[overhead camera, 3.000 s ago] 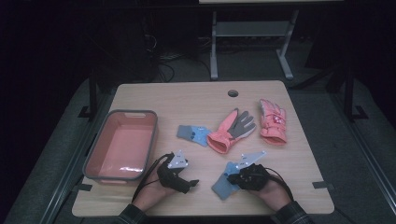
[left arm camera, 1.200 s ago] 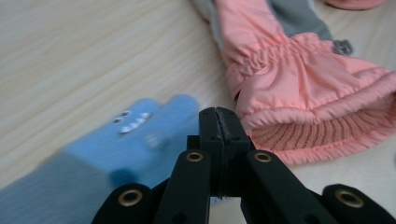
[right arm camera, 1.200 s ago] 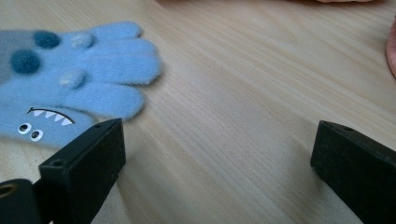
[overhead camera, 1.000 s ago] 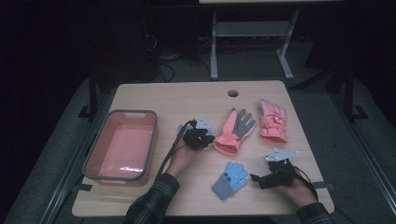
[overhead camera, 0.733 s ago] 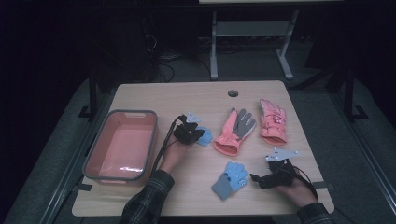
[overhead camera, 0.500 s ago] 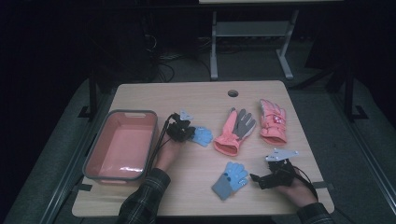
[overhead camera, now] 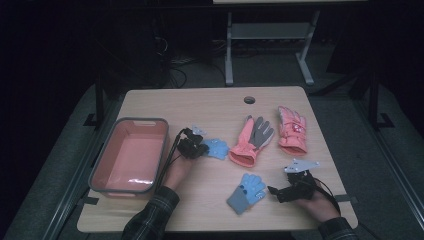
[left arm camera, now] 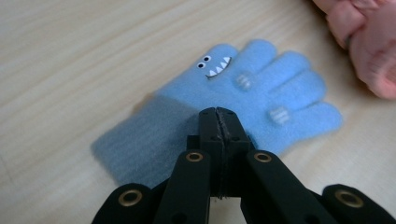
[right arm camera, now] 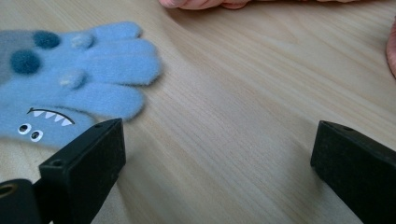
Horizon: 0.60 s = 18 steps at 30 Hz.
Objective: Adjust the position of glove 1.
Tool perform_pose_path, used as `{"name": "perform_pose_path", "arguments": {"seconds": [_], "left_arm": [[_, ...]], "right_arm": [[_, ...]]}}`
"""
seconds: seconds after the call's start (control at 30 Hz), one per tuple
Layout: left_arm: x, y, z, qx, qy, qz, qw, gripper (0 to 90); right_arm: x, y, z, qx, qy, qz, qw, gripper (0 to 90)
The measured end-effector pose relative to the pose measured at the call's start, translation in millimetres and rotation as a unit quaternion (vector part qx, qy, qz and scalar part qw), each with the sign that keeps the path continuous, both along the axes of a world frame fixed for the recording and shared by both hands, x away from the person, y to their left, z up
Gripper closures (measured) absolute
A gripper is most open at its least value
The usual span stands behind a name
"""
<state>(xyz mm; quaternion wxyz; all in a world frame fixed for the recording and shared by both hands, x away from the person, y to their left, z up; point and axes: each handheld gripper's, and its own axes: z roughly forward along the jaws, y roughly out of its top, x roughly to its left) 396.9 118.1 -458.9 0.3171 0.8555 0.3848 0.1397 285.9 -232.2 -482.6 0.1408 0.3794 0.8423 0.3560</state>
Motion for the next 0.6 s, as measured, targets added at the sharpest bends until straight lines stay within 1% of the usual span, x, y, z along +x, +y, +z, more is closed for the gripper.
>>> {"name": "perform_pose_path", "arguments": {"seconds": [0.07, 0.1, 0.13, 0.17, 0.23, 0.3, 0.33, 0.4, 0.43, 0.5, 0.53, 0.6], "left_arm": [[-4.9, -0.5, 1.3, 0.005, 0.004, -0.004, 1.0, 89.4], [-4.9, -0.5, 1.3, 0.005, 0.004, -0.004, 1.0, 89.4], [-9.8, -1.1, 1.8, 0.0, 0.012, -0.007, 0.9999, 89.4], [-9.8, -1.1, 1.8, 0.0, 0.012, -0.007, 0.9999, 89.4], [-17.6, -1.2, 2.7, -0.007, 0.024, -0.014, 0.9996, 89.4], [-20.6, -1.6, 2.7, -0.008, 0.027, -0.017, 0.9994, 89.4], [-27.1, -2.3, 3.0, -0.006, 0.026, -0.025, 0.9993, 89.4], [-33.2, -1.9, 3.7, -0.003, 0.03, -0.037, 0.9989, 89.4], [-33.2, -1.9, 3.7, -0.003, 0.03, -0.037, 0.9989, 89.4], [-40.0, -1.9, 3.7, -0.002, 0.032, -0.044, 0.9985, 89.4], [-46.7, -1.4, 3.8, -0.004, 0.036, -0.052, 0.998, 89.4], [-53.8, -1.1, 3.7, -0.005, 0.04, -0.06, 0.9974, 89.4]], "right_arm": [[0.0, 0.0, 0.0, 0.0, 0.0, 0.0, 1.0, 2.5], [0.0, 0.0, 0.0, 0.0, 0.0, 0.0, 1.0, 2.5], [0.0, 0.0, 0.0, 0.0, 0.0, 0.0, 1.0, 2.5], [0.0, 0.0, 0.0, 0.0, 0.0, 0.0, 1.0, 2.5], [0.0, 0.0, 0.0, 0.0, 0.0, 0.0, 1.0, 2.5], [0.0, 0.0, 0.0, 0.0, 0.0, 0.0, 1.0, 2.5], [0.0, 0.0, 0.0, 0.0, 0.0, 0.0, 1.0, 2.5], [0.0, 0.0, 0.0, 0.0, 0.0, 0.0, 1.0, 2.5], [0.0, 0.0, 0.0, 0.0, 0.0, 0.0, 1.0, 2.5], [0.0, 0.0, 0.0, 0.0, 0.0, 0.0, 1.0, 2.5], [0.0, 0.0, 0.0, 0.0, 0.0, 0.0, 1.0, 2.5], [0.0, 0.0, 0.0, 0.0, 0.0, 0.0, 1.0, 2.5]]}}
